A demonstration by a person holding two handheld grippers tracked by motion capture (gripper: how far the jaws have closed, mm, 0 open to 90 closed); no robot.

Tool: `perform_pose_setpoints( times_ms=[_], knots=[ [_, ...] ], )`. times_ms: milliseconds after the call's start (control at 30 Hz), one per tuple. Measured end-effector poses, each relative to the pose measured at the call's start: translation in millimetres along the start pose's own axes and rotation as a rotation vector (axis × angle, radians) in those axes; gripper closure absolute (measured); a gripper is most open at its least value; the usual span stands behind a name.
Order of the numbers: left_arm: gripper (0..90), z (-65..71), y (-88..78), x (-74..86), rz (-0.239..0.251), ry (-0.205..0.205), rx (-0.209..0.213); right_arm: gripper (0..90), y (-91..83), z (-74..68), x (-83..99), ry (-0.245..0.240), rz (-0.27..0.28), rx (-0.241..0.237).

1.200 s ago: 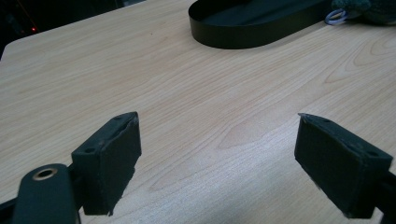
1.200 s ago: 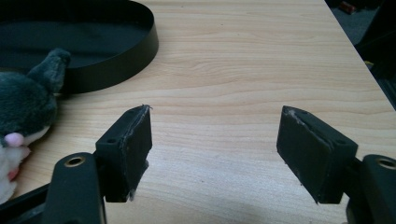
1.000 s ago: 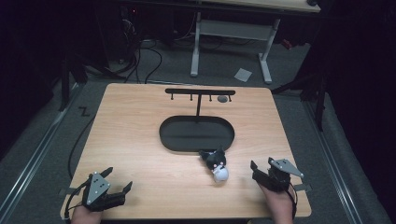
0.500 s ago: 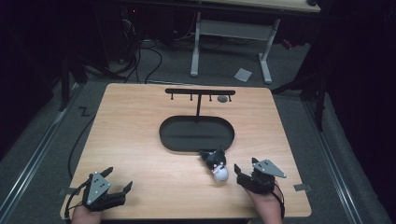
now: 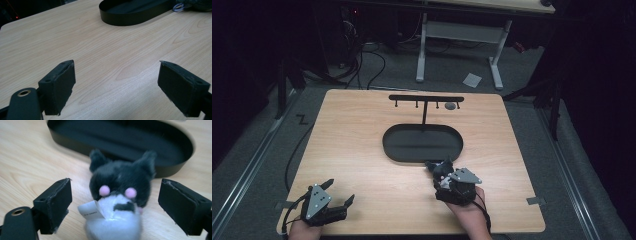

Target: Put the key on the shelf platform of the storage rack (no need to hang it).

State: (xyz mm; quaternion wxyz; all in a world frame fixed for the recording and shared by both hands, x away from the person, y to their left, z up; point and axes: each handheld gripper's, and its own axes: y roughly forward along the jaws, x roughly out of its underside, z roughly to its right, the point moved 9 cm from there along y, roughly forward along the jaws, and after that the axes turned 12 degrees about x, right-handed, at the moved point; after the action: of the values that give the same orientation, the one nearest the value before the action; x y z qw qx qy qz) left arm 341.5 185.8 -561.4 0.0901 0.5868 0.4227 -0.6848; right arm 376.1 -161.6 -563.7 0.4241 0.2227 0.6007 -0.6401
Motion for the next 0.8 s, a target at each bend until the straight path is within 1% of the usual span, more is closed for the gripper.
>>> perform_pose_setpoints(
  times_ms=[33,67,100,133,167,200,233,267,300,333,367,400,433,467,500,533,567,600,633,667,700,800],
  knots=[
    [15.2,-0.6,-1.3,0.7,0.001,-0.002,-0.004,15.4,3.5,1.0,2.4,-0.006,-0.016,0.014],
    [15.2,-2.4,-4.2,2.0,0.004,-0.012,-0.01,18.2,7.7,4.4,6.7,-0.006,-0.046,0.036],
    [15.2,-3.4,-5.2,2.4,0.006,-0.017,-0.013,21.1,8.8,5.1,8.9,-0.003,-0.06,0.034],
    [15.2,-3.4,-5.2,2.4,0.006,-0.017,-0.013,21.1,8.8,5.1,8.9,-0.003,-0.06,0.034],
    [15.2,-4.2,-5.7,2.4,0.01,-0.022,-0.017,24.1,9.8,4.8,11.7,-0.004,-0.076,0.03],
    [15.2,-4.4,-6.1,2.2,0.01,-0.024,-0.018,32.5,11.4,3.2,16.9,-0.015,-0.1,0.02],
    [15.2,-4.4,-6.1,2.2,0.01,-0.024,-0.018,32.5,11.4,3.2,16.9,-0.015,-0.1,0.02],
    [15.2,-3.9,-5.8,1.9,0.01,-0.021,-0.016,42.7,9.9,3.8,17.1,-0.011,-0.096,0.012],
    [15.2,-3.2,-5.5,1.6,0.009,-0.017,-0.014,42.7,9.9,3.8,17.1,-0.011,-0.096,0.012],
    [15.2,-2.1,-4.6,1.0,0.009,-0.011,-0.012,44.8,5.4,6.5,14.2,-0.006,-0.084,0.009],
    [15.2,-2.1,-4.6,1.0,0.009,-0.011,-0.012,44.9,1.7,8.3,12.5,-0.004,-0.073,0.004],
    [15.2,-1.9,-4.2,0.8,0.008,-0.011,-0.01,44.9,1.7,8.3,12.5,-0.004,-0.073,0.004],
    [15.2,-2.4,-3.0,-0.1,0.009,-0.012,-0.01,44.8,-7.3,12.7,9.8,-0.003,-0.052,-0.002],
    [15.2,-2.4,-3.0,-0.1,0.009,-0.012,-0.01,44.8,-7.3,12.7,9.8,-0.003,-0.052,-0.002],
    [15.2,-2.6,-2.2,-0.7,0.011,-0.014,-0.009,44.8,-12.3,16.0,9.3,-0.004,-0.042,0.002],
    [15.2,-2.7,-0.5,-2.6,0.015,-0.014,-0.006,44.7,-22.4,23.4,10.4,-0.008,-0.026,0.003],
    [15.2,-2.7,-0.5,-2.6,0.015,-0.014,-0.006,44.7,-22.4,23.4,10.4,-0.008,-0.026,0.003],
    [15.2,-2.2,1.5,-4.8,0.018,-0.012,-0.001,44.5,-31.4,31.5,14.4,-0.011,-0.016,0.009],
    [15.2,-2.2,1.5,-4.8,0.018,-0.012,-0.001,44.5,-31.4,31.5,14.4,-0.011,-0.016,0.009],
    [15.2,-1.9,2.7,-5.9,0.019,-0.01,0.002,44.5,-35.4,35.4,17.2,-0.01,-0.013,0.006],
    [15.2,-1.4,4.1,-7.1,0.021,-0.009,0.005,44.4,-38.8,38.9,20.6,-0.007,-0.017,0.0],
    [15.2,0.1,8.2,-10.0,0.023,-0.004,0.014,44.3,-44.0,49.9,33.5,-0.007,-0.041,0.014]
  ],
)
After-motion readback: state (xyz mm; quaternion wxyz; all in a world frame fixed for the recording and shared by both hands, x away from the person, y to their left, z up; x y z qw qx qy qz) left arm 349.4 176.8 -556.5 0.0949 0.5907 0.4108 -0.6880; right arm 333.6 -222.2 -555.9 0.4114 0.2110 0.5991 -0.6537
